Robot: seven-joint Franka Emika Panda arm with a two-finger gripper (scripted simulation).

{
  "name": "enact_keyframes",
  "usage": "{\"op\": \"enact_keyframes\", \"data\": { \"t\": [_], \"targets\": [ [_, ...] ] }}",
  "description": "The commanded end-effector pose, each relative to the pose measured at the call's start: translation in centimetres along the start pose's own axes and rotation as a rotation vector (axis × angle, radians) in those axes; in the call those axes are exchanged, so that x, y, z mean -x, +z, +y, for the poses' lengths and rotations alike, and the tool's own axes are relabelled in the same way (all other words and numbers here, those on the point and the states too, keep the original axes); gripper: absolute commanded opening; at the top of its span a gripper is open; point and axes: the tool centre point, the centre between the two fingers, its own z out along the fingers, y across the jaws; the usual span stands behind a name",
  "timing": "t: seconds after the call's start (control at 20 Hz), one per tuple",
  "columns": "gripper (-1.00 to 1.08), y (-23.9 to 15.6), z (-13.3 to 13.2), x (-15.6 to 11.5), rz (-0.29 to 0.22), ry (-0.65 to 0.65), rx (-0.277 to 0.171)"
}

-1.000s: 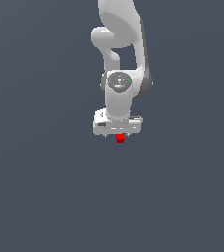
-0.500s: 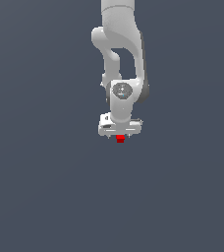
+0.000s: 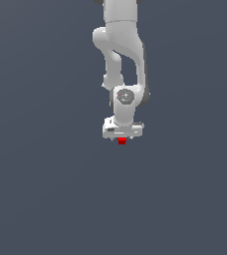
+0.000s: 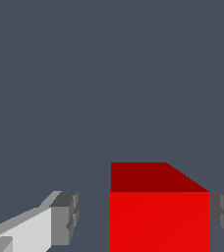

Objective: Pick up the red cube and move it to a goal position.

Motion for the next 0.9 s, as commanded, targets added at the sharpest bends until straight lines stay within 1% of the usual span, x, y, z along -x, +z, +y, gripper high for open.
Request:
{"op": "enact_keyframes", "data": {
  "t": [0.0,0.25,0.3,0.85],
  "targets": [
    [1.0,0.35,-0.08,0.12,0.003,0.0,0.001],
    [1.0,0.33,-0.06,0.01,0.002,0.0,0.001],
    [-1.0,0.33,-0.06,0.01,0.002,0.0,0.001],
    [-1.0,0.32,-0.06,0.02,0.002,0.0,0.001]
  ]
}}
